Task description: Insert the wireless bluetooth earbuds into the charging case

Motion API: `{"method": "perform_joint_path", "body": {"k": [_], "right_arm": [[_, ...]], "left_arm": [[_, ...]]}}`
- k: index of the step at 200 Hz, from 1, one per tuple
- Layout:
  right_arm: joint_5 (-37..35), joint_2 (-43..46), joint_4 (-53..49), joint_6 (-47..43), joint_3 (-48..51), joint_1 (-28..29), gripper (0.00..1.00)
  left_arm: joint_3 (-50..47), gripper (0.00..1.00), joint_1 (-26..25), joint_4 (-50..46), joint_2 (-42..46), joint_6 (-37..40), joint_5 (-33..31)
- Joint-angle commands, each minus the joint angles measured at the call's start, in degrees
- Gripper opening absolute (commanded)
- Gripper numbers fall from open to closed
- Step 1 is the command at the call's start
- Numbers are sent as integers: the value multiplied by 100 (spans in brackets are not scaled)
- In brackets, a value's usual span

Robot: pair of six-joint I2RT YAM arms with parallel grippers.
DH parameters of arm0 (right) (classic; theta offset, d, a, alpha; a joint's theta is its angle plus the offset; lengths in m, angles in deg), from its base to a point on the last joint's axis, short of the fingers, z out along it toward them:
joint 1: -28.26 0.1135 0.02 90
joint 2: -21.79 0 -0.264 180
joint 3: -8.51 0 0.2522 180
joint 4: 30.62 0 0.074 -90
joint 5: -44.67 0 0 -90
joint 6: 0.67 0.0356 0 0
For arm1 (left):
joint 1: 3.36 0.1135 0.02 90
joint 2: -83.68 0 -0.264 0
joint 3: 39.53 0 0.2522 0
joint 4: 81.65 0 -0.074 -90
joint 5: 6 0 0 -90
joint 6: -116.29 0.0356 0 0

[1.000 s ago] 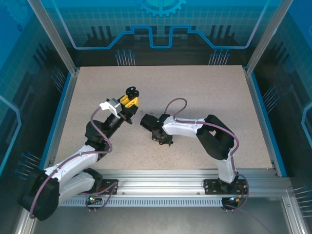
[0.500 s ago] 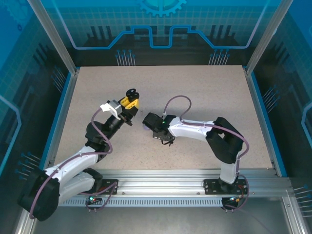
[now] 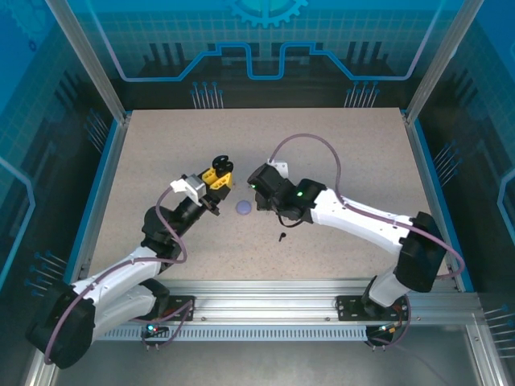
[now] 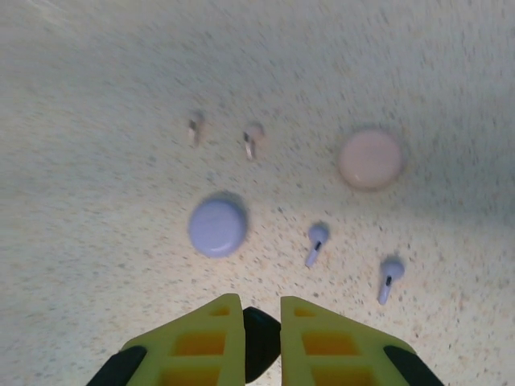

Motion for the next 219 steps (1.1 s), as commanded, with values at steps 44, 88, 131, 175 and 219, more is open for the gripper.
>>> {"method": "perform_joint_path", "body": {"k": [44,88,131,175,219], "right_arm": [[328,771,382,-1695,-950,-304,13],[664,753,487,-2360,-1575,-321,13],[1224,1063,1122,-3044,-1244,-321,13],[1776,1500,1697,-3489,-622,-312,13],[2161,1554,1806,-3632,-461,-282,13]], "left_arm": [[-115,0,-206,167,-329,620,94],[190,0,-284,216,-778,1164,339],[407,0,-294,596,-1130,1102,477],[552,0,-302,834,-1182,806,663],[663,0,-310,728,-1225,837,821]]}}
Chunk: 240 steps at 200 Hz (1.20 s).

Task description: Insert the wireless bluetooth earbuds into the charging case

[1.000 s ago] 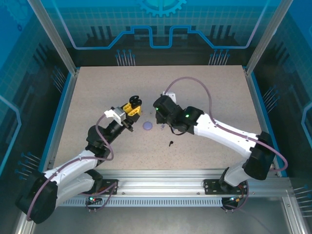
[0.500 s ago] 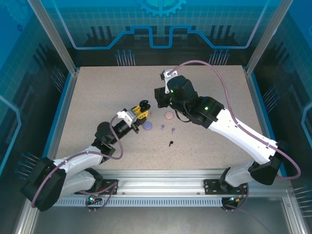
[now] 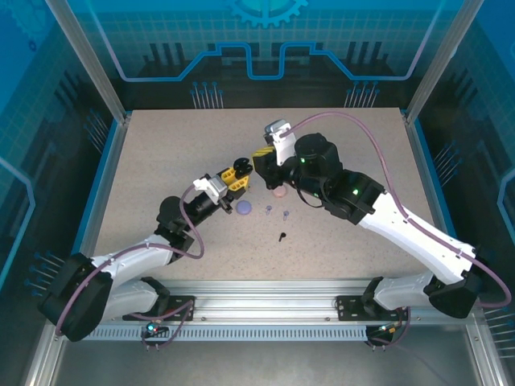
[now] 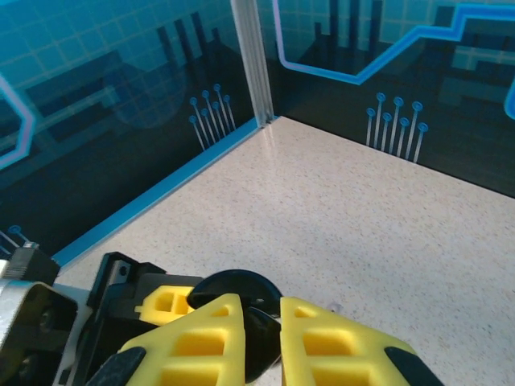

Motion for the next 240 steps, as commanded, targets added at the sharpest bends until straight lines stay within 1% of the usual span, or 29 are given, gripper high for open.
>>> {"method": "perform_joint_path", "body": {"k": [1,37,153,240], "right_arm": [[357,84,327,-238,97,8,13],[406,-38,291,-283,90,102,13],[326,-255,312,-195,191,111,11],[136,-283,265,-159,270,-2,10]], "left_arm": [[218,0,-52,245,-60,-73,237],[279,0,-48,235,-87,-78,253],[328,0,-96,153,5,-72,213],[332,0,-145,69,68,11,180]]}}
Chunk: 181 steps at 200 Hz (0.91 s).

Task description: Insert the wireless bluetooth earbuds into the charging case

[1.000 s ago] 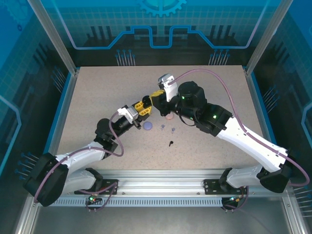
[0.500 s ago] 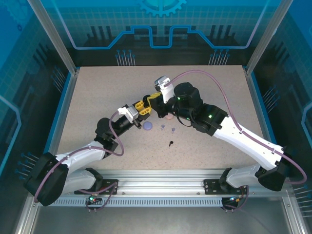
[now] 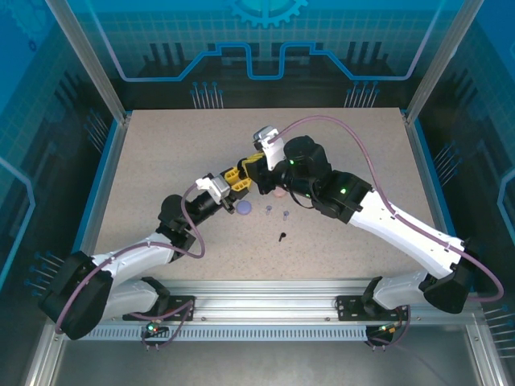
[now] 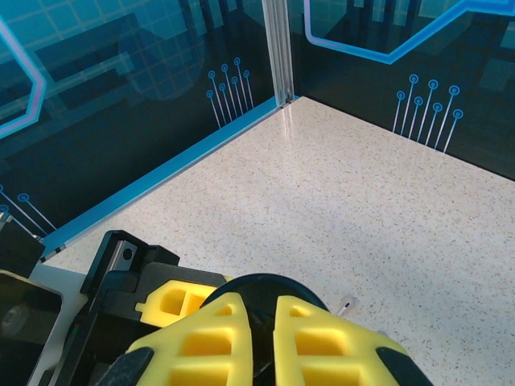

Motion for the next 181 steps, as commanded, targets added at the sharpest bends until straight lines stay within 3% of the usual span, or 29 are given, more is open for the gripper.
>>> {"method": "perform_joint_path", "body": {"k": [1,181], "right_arm": [[-109,-11,90,17,126,-55,10],[-47,290,139,131,230,-234,7]], "left_arm": [[190,0,-46,96,137,29,52],[192,0,-50,-91,175,100,55]]}}
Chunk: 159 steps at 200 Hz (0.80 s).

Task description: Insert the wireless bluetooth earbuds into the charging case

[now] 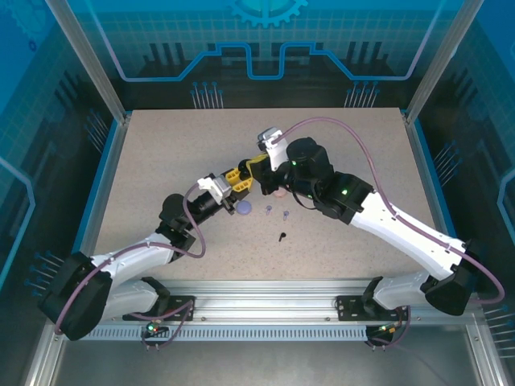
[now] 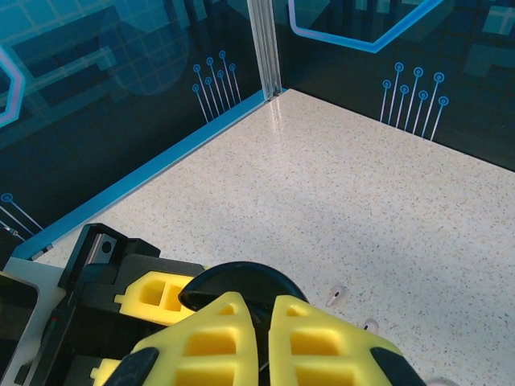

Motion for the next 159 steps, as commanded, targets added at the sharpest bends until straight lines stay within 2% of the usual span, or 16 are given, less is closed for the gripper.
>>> {"method": "perform_joint_path", "body": {"k": [1,159], "right_arm": [[4,182,93,44,4,-113,7],[225,-39,-106,20,115,-94,5]], "left_arm": [[191,0,-49,161,135,50,55],[300,0,-51,113,148,55,54]]}}
